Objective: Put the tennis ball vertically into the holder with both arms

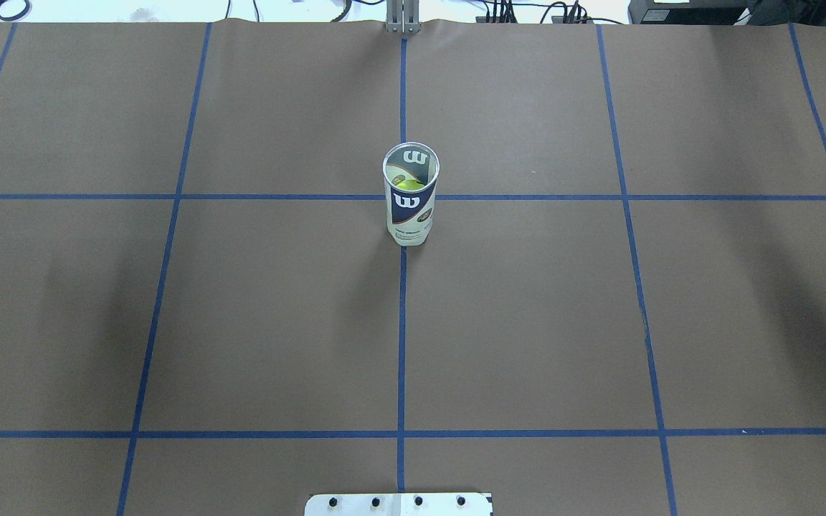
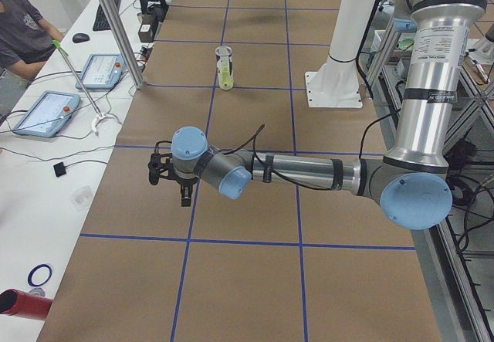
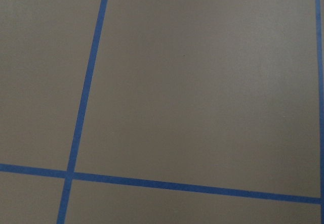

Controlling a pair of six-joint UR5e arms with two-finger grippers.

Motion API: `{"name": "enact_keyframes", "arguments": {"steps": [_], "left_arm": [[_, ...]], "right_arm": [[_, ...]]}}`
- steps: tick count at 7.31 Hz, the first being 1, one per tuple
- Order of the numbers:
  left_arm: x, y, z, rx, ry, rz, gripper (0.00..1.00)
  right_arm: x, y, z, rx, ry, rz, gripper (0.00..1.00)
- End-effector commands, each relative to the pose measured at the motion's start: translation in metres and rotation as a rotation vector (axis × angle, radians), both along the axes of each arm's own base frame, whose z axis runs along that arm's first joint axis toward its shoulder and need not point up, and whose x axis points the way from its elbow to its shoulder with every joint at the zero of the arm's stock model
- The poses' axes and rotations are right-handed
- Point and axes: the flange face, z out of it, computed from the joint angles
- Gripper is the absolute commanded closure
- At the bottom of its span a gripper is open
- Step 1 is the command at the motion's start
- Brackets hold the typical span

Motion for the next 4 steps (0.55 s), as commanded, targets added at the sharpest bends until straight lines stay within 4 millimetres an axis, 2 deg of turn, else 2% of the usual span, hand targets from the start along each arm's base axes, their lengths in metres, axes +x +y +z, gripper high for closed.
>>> {"name": "enact_keyframes", "arguments": {"steps": [1,2,4], "left_arm": [[-0.009,0.007,0.025,-0.014,-0.065,0.101,0.01],[-0.014,0.006,0.03,-0.051,-0.089,0.09,0.01],[-0.016,0.005,0.034,-0.086,-0.139,0.07,0.01]], "right_arm": [[0.019,0.001,0.019,0.002,0.009,-0.008,0.01],[0.029,0.001,0.032,0.004,0.011,-0.022,0.01],[0.03,0.003,0.036,0.012,0.012,-0.038,0.01]]}}
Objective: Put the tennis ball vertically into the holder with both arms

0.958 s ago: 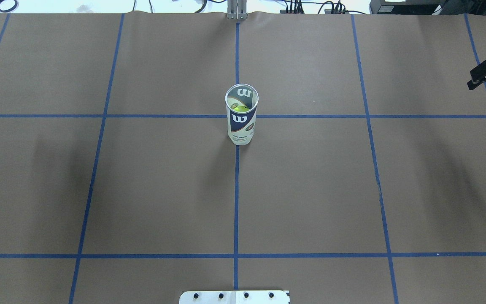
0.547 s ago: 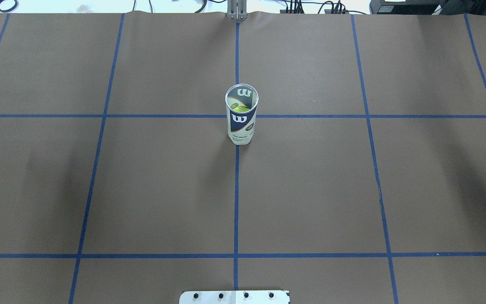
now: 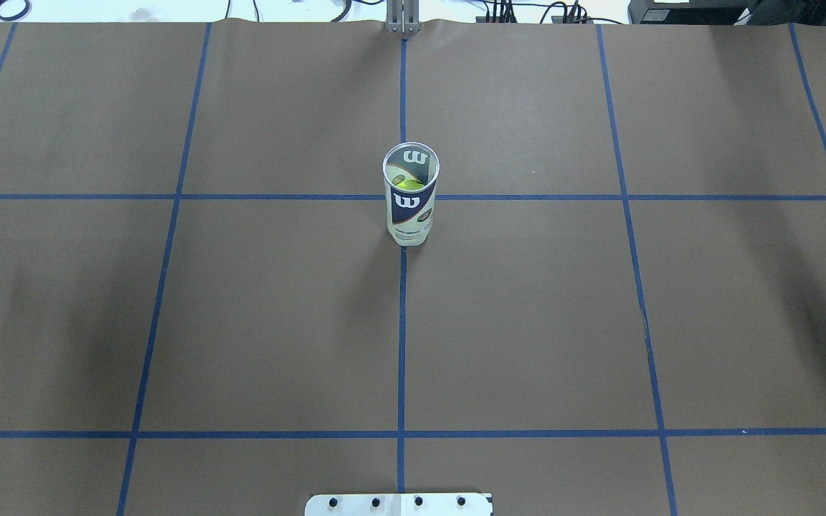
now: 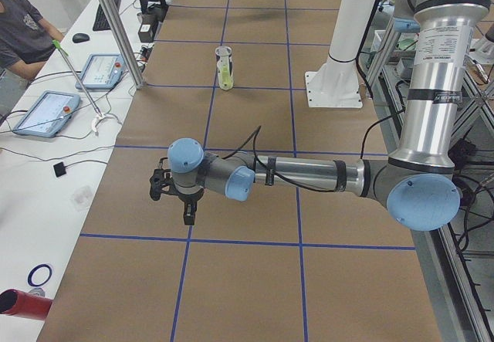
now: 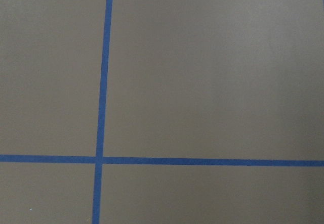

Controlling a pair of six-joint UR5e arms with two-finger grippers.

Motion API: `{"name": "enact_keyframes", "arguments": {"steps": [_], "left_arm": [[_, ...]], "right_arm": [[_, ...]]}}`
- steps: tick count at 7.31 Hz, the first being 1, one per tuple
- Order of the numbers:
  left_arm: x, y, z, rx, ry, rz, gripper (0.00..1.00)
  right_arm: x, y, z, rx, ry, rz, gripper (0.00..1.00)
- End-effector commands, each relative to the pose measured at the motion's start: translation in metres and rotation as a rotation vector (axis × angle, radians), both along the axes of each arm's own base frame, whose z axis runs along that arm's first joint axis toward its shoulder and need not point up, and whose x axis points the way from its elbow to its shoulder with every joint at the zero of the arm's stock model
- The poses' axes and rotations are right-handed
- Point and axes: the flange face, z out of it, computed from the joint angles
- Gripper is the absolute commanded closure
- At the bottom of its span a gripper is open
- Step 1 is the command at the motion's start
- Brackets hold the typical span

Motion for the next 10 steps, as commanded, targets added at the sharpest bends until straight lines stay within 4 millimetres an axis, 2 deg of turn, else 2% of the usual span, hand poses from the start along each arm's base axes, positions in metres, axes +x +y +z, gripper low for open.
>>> {"name": "enact_keyframes", "arguments": {"steps": [1,2,4,5,6,7,10], "left_arm": [[-0.004,0.001,0.006,-0.089,-0.033,-0.011,0.01],[-0.01,0.002,0.01,-0.098,-0.057,-0.026,0.01],[-0.023,0.009,0.008,-0.091,-0.06,-0.05,0.01],[-0.025,0.017,-0.015,-0.071,-0.057,-0.053,0.01],[-0.024,0.019,-0.033,-0.11,-0.054,-0.048,0.01],[-0.023,0.023,-0.048,-0.137,-0.055,-0.046,0.01],[-0.021,0.027,-0.047,-0.127,-0.053,-0.033,0.01]], "right_arm": [[0.003,0.002,0.003,0.004,0.002,-0.007,0.01],[0.001,-0.003,-0.002,0.01,0.001,-0.005,0.01],[0.001,0.002,0.005,0.003,-0.003,-0.007,0.01],[0.0,0.0,0.011,-0.011,0.001,-0.007,0.01],[0.001,0.001,0.006,0.001,-0.001,-0.006,0.01],[0.002,0.002,0.009,-0.004,0.0,-0.007,0.01],[0.0,0.006,0.014,-0.018,-0.008,-0.007,0.01]]}}
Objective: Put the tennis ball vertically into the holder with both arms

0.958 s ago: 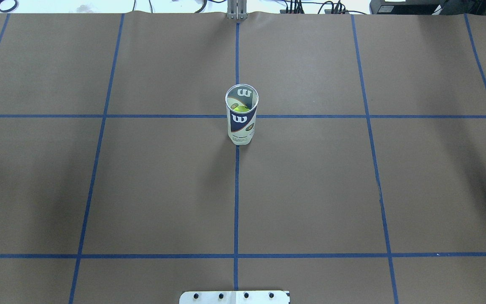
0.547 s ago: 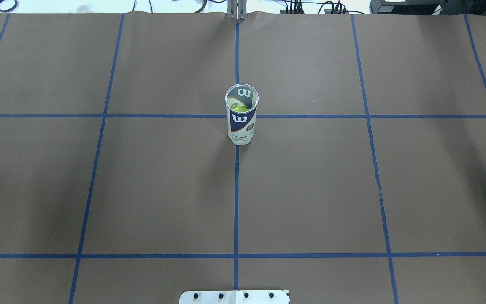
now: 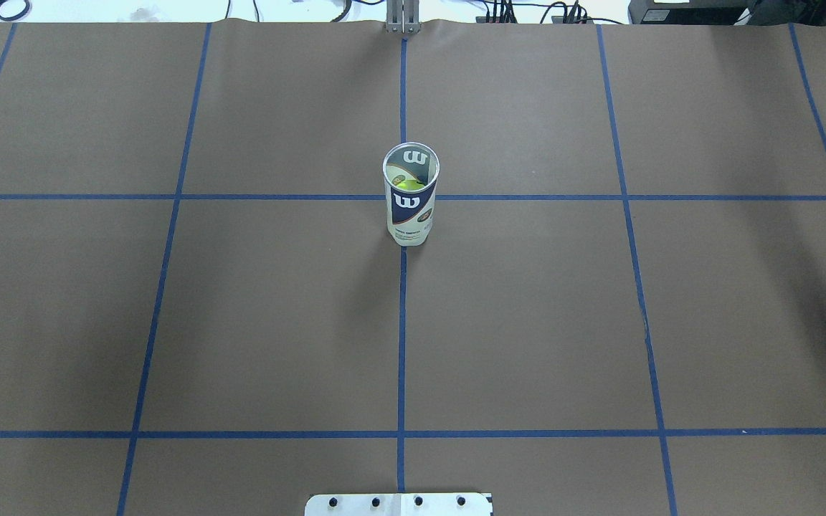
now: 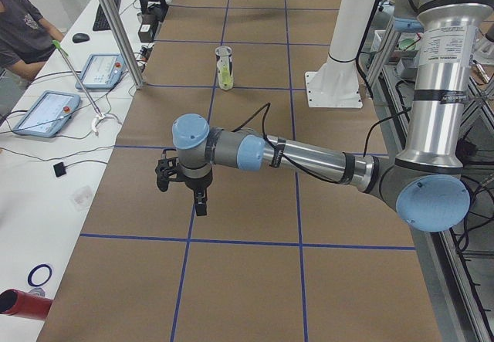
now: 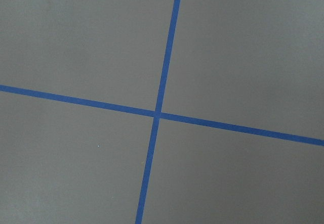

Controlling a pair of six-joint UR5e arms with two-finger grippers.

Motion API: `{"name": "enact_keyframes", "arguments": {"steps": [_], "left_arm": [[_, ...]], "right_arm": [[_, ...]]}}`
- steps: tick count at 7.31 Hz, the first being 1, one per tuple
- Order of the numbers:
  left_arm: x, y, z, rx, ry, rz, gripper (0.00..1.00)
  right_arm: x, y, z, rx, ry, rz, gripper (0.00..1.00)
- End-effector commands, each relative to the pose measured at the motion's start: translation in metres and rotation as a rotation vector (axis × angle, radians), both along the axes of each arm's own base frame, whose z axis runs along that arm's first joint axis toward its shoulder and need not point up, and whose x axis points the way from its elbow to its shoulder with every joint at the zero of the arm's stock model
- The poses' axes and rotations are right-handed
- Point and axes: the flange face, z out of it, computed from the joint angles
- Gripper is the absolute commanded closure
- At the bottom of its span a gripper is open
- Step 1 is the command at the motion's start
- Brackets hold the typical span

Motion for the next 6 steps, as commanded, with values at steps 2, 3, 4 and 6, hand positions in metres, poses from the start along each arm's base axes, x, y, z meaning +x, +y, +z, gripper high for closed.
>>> {"name": "enact_keyframes", "arguments": {"steps": [2,3,4,6], "left_arm": [[0.001,0.001,-0.006,0.015,0.003,0.006,0.01],[0.011,-0.001,-0.007,0.036,0.0,0.026,0.01],[0.014,-0.003,-0.009,0.062,0.001,0.03,0.01],[0.016,-0.003,-0.01,0.072,0.005,0.033,0.01]], "right_arm": [[-0.004,0.002,0.001,-0.019,-0.049,-0.003,0.01],[-0.003,0.002,0.0,-0.017,-0.049,-0.001,0.01],[-0.003,0.002,-0.001,-0.014,-0.049,-0.002,0.01],[-0.003,0.002,-0.004,-0.009,-0.05,-0.001,0.01]]}}
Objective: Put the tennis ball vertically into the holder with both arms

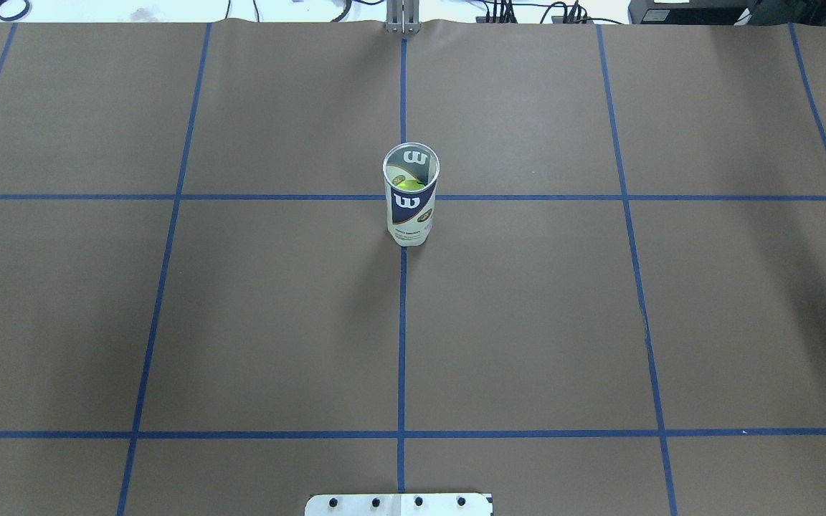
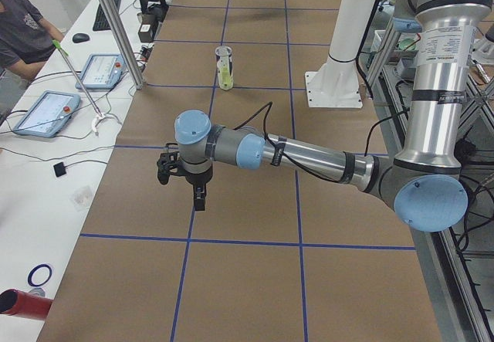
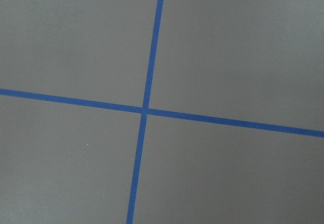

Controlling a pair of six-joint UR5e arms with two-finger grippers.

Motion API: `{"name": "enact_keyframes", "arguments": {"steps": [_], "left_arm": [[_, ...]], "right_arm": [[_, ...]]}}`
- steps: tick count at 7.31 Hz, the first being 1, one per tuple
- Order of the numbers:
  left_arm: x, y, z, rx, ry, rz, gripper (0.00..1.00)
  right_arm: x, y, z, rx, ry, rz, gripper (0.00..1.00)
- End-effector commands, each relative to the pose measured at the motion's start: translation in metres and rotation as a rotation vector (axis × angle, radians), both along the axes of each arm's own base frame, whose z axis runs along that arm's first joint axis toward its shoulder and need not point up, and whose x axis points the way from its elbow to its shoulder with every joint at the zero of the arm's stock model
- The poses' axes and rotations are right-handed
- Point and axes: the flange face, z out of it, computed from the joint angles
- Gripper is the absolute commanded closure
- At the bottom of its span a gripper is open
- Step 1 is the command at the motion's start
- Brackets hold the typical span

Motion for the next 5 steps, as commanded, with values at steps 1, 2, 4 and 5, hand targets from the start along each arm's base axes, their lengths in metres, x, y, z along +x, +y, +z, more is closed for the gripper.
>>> {"name": "enact_keyframes", "arguments": {"steps": [1,2,4,5], "left_arm": [[0.001,0.0,-0.002,0.01,0.006,0.002,0.01],[0.002,0.001,-0.005,0.014,0.008,0.003,0.01],[0.001,0.002,-0.002,0.008,0.007,0.003,0.01],[0.001,0.006,0.006,-0.005,0.005,0.003,0.01]], "right_arm": [[0.0,0.0,-0.008,0.016,-0.003,0.0,0.01],[0.0,-0.003,-0.017,0.032,-0.003,0.002,0.01],[0.0,-0.001,-0.036,0.07,-0.004,0.003,0.01],[0.0,-0.001,-0.04,0.077,-0.004,0.004,0.01]]}}
